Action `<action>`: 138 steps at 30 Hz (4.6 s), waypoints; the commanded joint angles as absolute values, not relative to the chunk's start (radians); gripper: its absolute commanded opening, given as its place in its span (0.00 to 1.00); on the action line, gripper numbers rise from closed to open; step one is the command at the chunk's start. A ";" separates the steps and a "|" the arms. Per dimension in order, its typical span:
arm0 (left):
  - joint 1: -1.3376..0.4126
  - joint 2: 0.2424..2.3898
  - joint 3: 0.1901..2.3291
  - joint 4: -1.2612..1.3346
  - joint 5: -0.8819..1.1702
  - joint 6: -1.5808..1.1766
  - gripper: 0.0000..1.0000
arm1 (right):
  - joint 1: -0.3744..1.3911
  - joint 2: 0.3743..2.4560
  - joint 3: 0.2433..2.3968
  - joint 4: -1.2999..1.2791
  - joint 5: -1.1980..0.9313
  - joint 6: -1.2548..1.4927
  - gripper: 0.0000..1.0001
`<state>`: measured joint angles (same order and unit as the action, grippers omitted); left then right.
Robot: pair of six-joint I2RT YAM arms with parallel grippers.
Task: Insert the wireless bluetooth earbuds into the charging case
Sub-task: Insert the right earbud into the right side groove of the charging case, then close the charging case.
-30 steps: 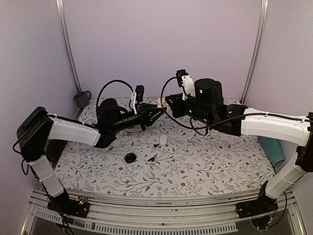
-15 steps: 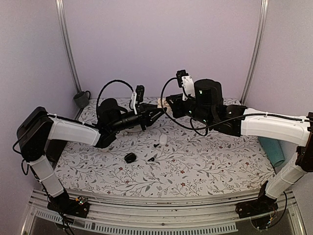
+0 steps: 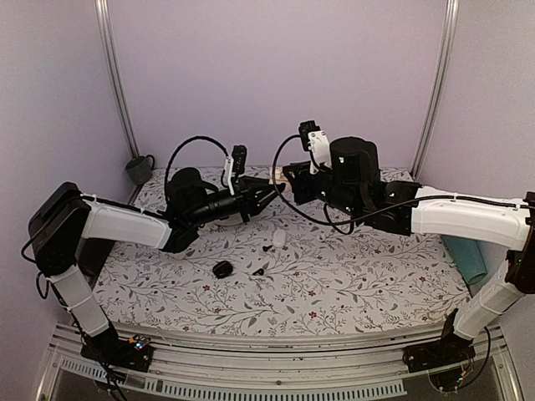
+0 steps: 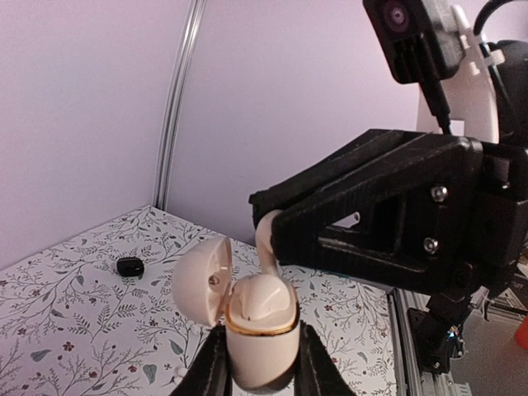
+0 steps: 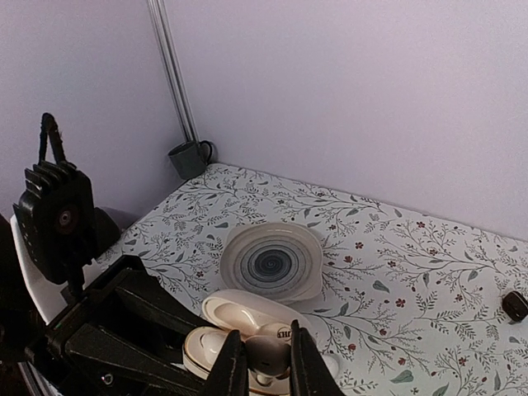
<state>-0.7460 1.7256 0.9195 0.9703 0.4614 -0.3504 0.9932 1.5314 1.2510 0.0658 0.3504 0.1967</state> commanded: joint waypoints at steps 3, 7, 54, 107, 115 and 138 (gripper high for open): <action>-0.743 1.687 0.951 1.005 0.430 -0.371 0.00 | 1.008 1.536 1.235 0.067 0.372 0.175 0.14; -0.740 1.684 0.948 1.013 0.424 -0.376 0.00 | 1.009 1.537 1.235 0.059 0.384 0.172 0.14; -0.729 1.661 0.922 1.063 0.416 -0.403 0.00 | 1.010 1.531 1.230 0.020 0.393 0.134 0.14; -0.706 1.646 0.815 1.222 0.771 -0.370 0.00 | 0.777 1.327 1.064 0.127 -0.409 0.341 0.58; -0.707 1.651 0.819 1.230 0.812 -0.380 0.00 | 0.775 1.355 1.071 0.182 -0.434 0.385 0.63; -0.698 1.665 0.852 1.132 0.757 -0.396 0.00 | 0.751 1.509 1.157 0.418 -0.899 0.664 0.75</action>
<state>-0.7158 1.6756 0.8200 1.1538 0.7914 -0.3725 0.7525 1.5261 1.1378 0.3412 -0.8211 0.6270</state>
